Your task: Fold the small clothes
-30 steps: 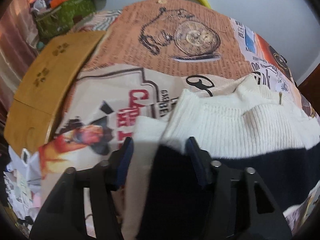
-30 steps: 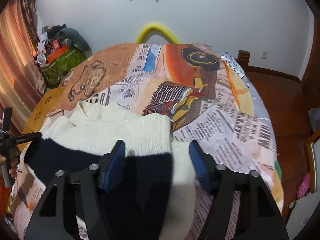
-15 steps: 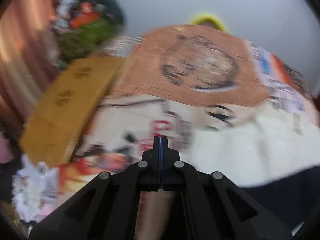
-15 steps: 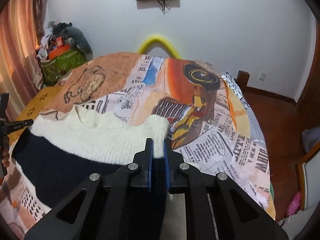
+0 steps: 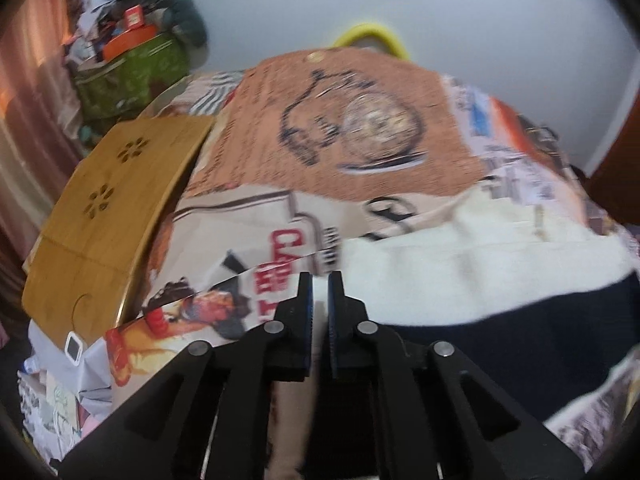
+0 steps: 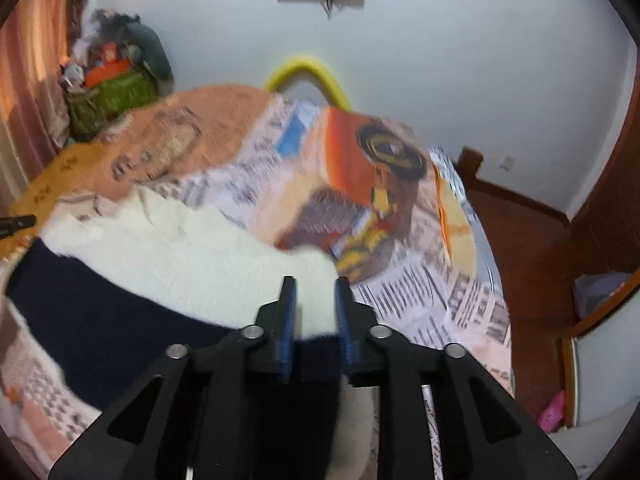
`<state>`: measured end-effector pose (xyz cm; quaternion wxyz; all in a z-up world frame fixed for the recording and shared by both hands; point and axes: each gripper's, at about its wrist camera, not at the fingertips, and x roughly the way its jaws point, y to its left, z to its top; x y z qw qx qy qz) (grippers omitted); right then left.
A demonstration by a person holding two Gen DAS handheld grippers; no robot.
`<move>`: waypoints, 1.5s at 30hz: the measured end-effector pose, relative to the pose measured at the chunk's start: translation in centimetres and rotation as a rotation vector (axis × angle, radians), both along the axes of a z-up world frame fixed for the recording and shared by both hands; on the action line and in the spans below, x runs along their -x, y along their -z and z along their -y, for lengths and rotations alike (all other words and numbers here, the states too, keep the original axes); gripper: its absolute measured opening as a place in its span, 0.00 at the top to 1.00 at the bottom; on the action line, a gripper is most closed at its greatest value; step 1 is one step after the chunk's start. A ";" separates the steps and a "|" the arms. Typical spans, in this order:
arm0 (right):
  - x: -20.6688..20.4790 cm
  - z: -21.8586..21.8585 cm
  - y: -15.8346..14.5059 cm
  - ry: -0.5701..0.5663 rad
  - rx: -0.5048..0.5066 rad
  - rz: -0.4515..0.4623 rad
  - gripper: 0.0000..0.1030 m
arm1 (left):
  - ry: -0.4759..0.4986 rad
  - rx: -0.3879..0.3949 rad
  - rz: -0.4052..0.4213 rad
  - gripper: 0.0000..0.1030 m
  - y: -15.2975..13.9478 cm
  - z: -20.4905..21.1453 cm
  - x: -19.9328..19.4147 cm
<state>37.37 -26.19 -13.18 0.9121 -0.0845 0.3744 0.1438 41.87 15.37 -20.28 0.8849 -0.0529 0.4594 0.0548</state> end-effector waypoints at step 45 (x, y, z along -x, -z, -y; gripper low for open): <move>6.9 1.4 4.2 -0.048 -0.063 -0.147 0.54 | 0.040 -0.135 -0.118 0.03 3.9 1.9 6.8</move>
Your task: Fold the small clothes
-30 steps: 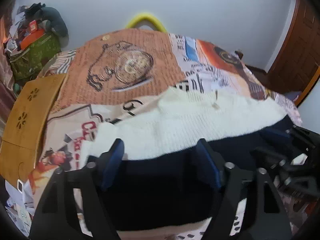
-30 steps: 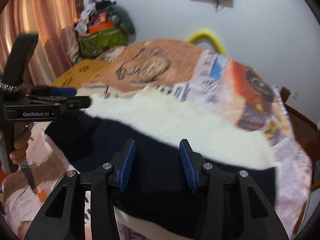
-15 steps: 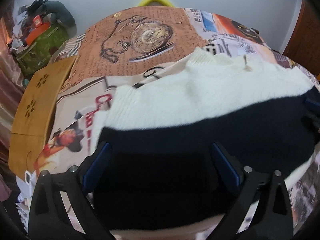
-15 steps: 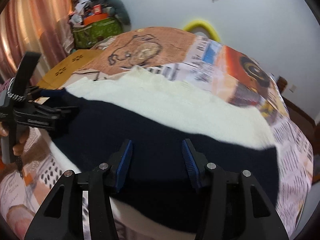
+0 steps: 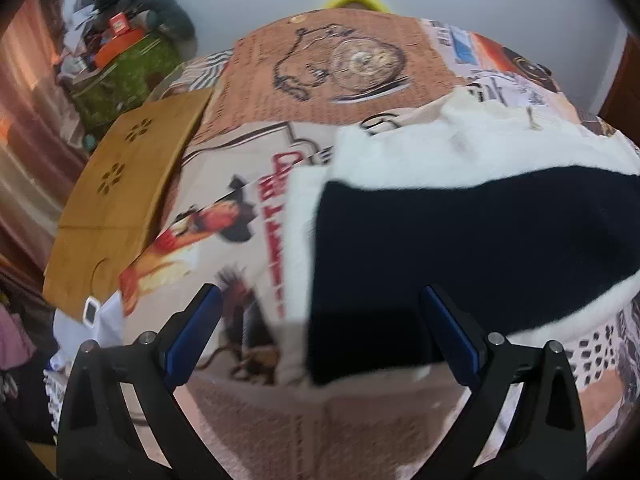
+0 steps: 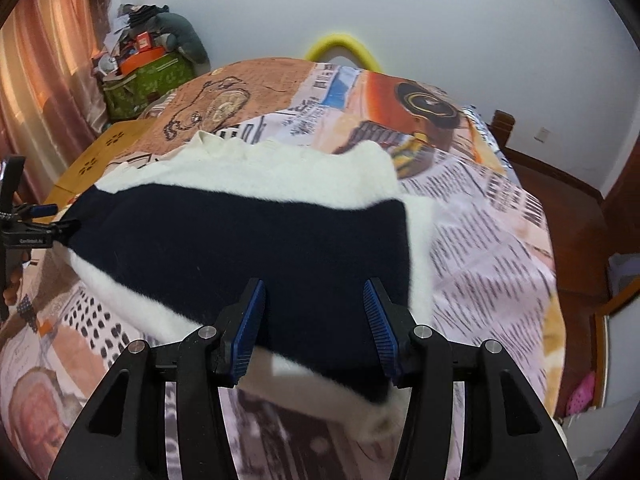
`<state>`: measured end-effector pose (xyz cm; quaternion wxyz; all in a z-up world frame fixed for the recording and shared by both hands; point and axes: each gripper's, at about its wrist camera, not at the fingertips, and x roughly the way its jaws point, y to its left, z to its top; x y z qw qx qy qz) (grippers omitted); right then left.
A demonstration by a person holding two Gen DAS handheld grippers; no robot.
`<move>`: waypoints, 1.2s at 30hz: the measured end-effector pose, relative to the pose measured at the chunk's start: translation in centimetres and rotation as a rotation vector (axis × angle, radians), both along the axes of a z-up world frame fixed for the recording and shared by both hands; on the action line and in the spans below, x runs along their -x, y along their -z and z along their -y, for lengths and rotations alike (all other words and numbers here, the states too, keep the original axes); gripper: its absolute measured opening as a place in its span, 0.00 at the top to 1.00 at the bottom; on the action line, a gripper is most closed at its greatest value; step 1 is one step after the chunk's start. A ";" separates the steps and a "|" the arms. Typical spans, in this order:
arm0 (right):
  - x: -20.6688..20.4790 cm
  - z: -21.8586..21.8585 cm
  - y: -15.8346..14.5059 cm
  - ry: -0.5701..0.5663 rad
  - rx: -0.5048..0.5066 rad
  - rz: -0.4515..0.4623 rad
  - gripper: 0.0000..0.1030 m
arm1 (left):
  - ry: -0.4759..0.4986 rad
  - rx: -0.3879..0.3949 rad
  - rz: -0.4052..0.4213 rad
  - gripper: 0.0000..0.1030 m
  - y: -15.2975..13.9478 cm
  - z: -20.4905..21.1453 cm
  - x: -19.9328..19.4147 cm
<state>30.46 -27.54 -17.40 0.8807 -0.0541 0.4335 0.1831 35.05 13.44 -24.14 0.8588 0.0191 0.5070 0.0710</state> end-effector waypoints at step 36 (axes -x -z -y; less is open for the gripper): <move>-0.3 -12.8 2.7 -0.195 0.017 -0.018 0.25 | -0.260 0.606 0.019 0.22 3.1 -3.3 -0.4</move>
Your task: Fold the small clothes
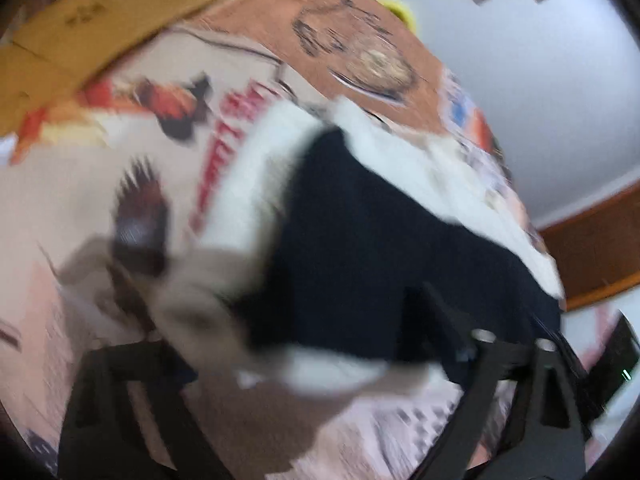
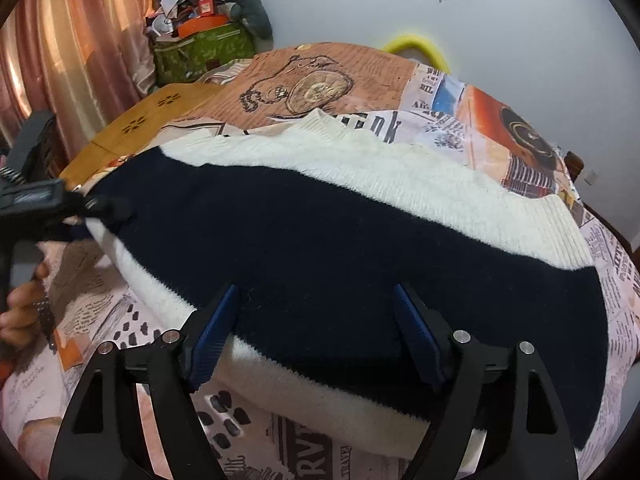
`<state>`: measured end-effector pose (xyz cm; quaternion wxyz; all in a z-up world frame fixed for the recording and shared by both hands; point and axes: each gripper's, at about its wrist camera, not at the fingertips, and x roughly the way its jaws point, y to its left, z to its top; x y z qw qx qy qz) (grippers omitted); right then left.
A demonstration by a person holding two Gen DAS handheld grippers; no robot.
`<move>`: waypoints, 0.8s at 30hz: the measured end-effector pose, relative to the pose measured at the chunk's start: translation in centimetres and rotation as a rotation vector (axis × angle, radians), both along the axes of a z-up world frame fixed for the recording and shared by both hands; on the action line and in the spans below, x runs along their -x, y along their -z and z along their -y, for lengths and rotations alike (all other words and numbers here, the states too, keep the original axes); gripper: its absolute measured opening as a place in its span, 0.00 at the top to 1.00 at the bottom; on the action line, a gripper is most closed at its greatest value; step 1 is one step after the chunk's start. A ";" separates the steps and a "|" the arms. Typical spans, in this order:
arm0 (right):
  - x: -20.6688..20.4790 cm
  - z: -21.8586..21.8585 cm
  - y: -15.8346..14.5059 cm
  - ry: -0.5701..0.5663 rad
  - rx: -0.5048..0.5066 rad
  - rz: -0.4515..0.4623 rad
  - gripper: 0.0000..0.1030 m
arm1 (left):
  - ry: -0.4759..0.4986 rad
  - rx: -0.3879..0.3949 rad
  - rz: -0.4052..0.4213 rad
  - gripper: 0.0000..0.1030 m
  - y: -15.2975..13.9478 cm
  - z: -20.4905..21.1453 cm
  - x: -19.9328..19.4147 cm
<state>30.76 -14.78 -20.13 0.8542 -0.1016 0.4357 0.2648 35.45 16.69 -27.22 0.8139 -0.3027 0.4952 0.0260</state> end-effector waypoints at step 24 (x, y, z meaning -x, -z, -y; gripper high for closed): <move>1.1 1.6 -3.3 0.018 -0.110 -0.014 0.28 | -0.113 -0.384 0.302 0.73 -16.9 -0.2 2.2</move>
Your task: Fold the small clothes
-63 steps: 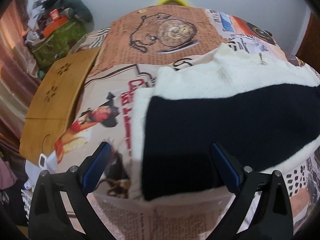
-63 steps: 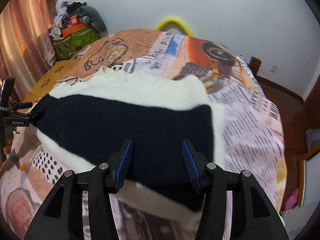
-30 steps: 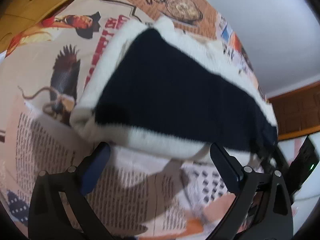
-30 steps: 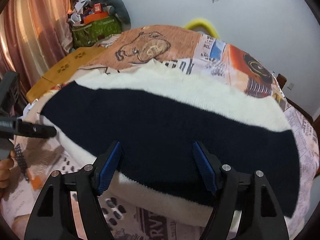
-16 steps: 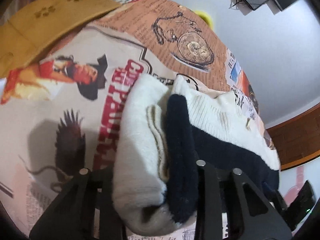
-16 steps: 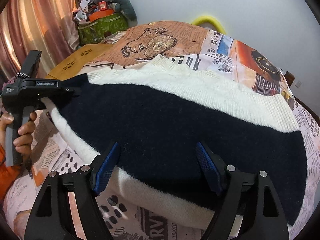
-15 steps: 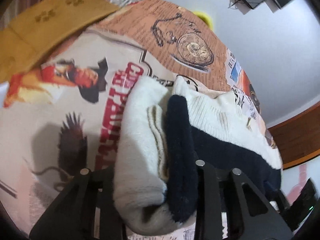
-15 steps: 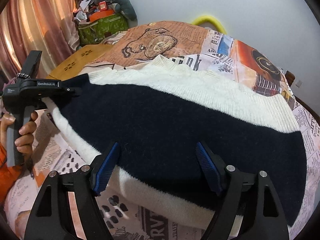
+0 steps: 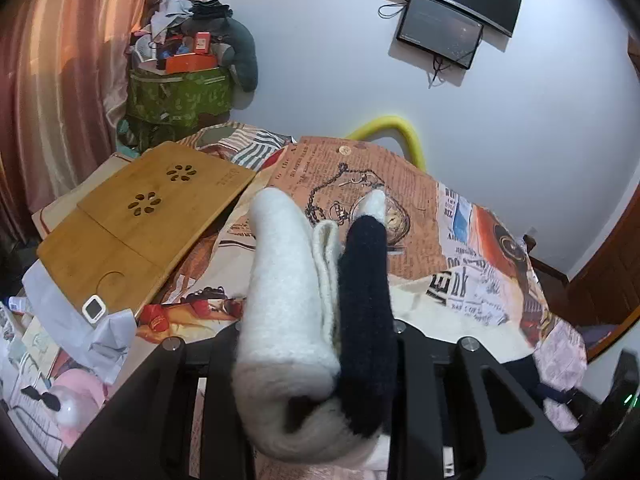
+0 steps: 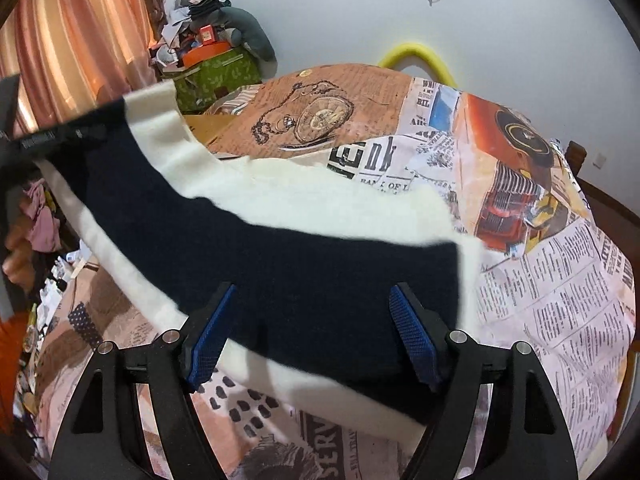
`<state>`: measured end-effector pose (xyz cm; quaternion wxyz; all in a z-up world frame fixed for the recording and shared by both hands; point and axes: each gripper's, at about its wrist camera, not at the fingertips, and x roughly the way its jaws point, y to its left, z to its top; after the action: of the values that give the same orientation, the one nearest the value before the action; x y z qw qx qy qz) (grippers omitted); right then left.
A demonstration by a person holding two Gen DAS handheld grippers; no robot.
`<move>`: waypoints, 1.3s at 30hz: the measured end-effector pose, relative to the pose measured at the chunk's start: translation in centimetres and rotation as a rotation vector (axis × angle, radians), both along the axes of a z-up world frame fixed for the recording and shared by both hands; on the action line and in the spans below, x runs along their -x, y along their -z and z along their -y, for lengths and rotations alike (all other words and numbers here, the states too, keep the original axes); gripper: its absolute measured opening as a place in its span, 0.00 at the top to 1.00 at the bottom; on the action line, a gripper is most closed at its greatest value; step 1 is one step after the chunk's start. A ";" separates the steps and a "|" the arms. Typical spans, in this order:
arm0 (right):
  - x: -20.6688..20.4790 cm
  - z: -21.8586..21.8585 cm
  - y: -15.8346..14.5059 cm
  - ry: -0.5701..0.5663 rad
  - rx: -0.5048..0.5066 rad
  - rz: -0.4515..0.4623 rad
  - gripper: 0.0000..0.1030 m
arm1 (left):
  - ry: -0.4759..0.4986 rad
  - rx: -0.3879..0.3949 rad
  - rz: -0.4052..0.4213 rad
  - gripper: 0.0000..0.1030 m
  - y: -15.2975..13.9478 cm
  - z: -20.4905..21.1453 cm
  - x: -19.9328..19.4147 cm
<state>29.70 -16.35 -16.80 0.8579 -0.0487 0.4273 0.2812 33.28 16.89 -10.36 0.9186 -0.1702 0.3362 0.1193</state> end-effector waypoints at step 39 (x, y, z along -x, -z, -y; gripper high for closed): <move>1.5 11.7 -0.4 0.180 -0.006 0.002 0.28 | 0.588 -0.077 -0.266 0.60 4.0 28.0 -4.8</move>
<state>28.17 -28.00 -16.36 0.8802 -0.0080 0.4284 0.2042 38.11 -11.16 -14.32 0.8674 -0.0138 0.4834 -0.1173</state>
